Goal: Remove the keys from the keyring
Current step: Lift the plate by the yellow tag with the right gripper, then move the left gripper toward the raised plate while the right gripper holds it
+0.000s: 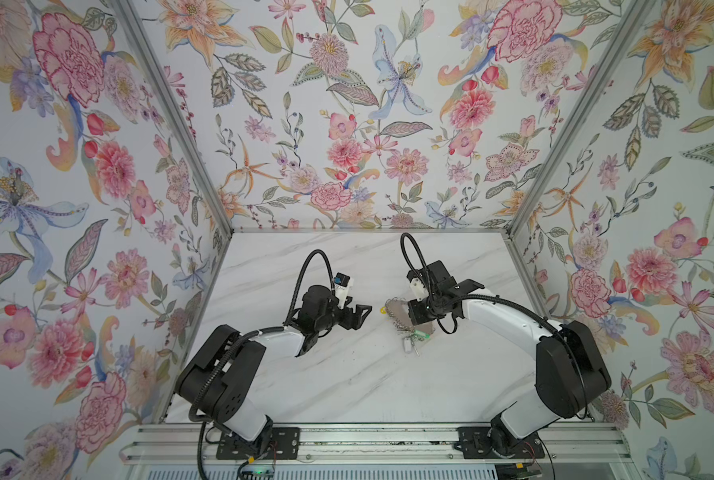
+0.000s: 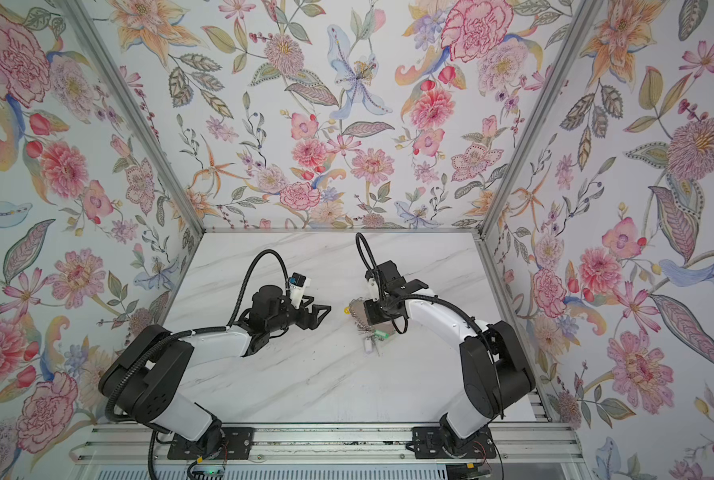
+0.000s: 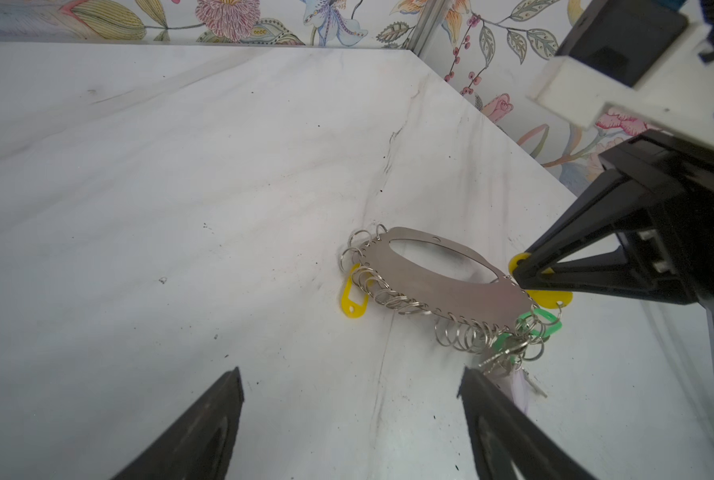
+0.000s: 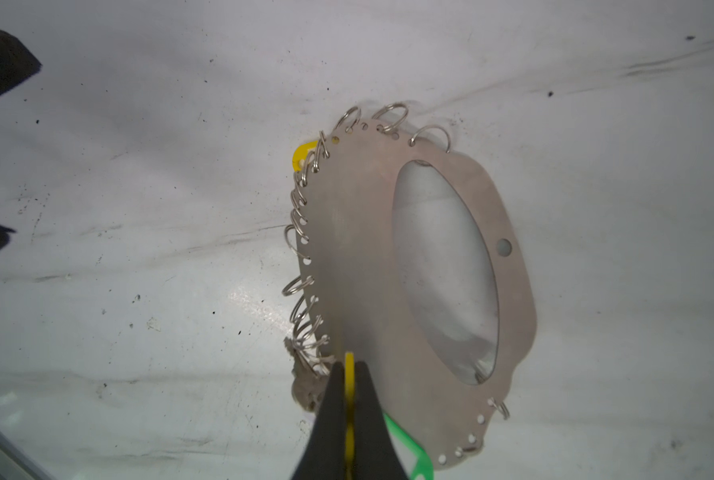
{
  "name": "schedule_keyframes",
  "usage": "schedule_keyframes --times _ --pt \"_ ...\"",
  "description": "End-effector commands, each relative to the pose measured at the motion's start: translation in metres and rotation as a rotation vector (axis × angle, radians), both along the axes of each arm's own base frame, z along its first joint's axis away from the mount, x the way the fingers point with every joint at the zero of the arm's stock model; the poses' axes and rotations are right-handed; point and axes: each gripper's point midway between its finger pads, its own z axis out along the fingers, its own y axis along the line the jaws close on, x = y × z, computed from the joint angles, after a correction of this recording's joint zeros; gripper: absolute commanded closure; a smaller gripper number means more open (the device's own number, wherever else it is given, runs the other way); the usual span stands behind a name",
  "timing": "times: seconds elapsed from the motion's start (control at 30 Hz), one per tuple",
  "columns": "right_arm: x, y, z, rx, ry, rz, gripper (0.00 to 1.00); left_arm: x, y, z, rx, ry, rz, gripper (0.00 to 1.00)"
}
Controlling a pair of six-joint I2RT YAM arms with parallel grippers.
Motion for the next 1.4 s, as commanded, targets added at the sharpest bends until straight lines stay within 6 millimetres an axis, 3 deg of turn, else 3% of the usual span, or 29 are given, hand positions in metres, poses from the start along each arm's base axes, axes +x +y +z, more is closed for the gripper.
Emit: schedule_keyframes --times 0.0,0.47,0.7,0.87,1.2,1.37 --pt "0.002 0.006 0.021 0.033 -0.054 0.026 0.96 0.002 -0.019 0.006 -0.022 -0.019 -0.050 0.15" --pt "-0.005 0.009 0.030 0.092 -0.077 0.046 0.96 -0.019 -0.083 -0.010 -0.070 -0.012 -0.222 0.21" --pt "-0.006 0.009 0.035 0.129 -0.095 0.050 0.95 -0.020 -0.107 0.001 -0.188 -0.044 -0.280 0.27" --pt "-0.005 0.006 0.041 0.174 -0.111 0.028 0.95 -0.025 -0.128 -0.014 -0.166 -0.035 -0.343 0.28" --pt "0.002 -0.022 0.042 0.181 -0.132 -0.083 0.95 -0.034 -0.136 -0.047 -0.095 0.014 -0.393 0.29" --pt "0.011 -0.038 0.040 0.187 -0.129 -0.158 0.95 -0.044 -0.140 -0.053 -0.127 0.048 -0.400 0.29"
